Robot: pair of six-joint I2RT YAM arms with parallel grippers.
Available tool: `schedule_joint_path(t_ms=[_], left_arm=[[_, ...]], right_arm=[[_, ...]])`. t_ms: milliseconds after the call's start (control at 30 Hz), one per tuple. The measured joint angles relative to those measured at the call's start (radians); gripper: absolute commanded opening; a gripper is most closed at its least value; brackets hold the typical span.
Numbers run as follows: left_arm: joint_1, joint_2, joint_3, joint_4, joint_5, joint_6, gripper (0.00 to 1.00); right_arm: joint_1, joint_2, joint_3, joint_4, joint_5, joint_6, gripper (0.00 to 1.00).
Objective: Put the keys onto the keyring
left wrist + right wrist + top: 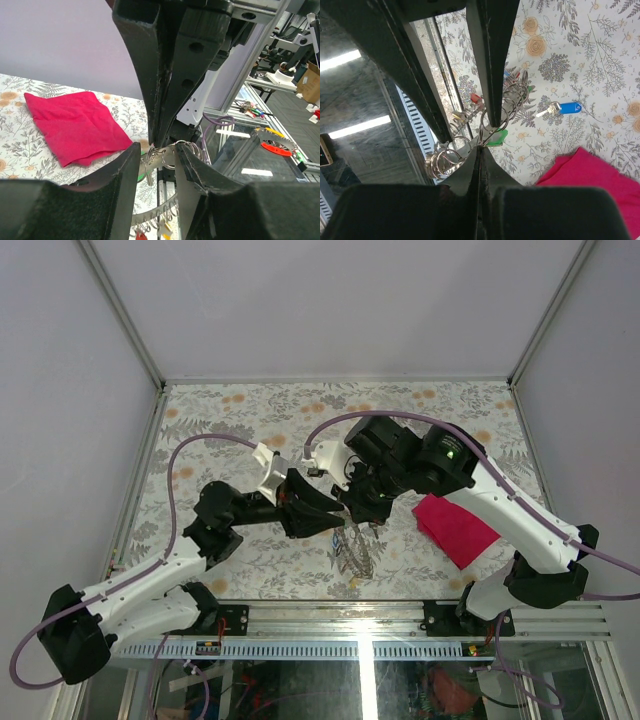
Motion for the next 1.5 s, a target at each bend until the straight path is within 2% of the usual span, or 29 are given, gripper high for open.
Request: schedule_joint_path(t_ms=[733,1033,1100,1333,1500], left_arm=[[-0.043,0.026,0.03,-0.058,-0.04,0.066,0.31],[-0.043,0.017,0.03,-0.093,-0.042,0.086,0.26],[-0.043,0.018,0.03,-0.112,-0.037,0.095,0.23],[-0.045,0.018,0.039,-0.155,-0.011,0.119,0.02],[-0.046,0.017,0.044,-0.165,0.006,0.124,0.0]], right_arm=[[0.0,0.0,0.0,0.0,-0.035,-0.004,0.0],[0.001,0.0,0.0,0.005,-0.05,-0.004,0.0],[0.001,0.0,0.0,0.005,-0.049,-0.004,0.0],[0.001,0.0,0.0,0.011,-0.048,-0.006,0.0],[0.001,0.0,-0.001,0.01,-0.043,-0.007,0.0]])
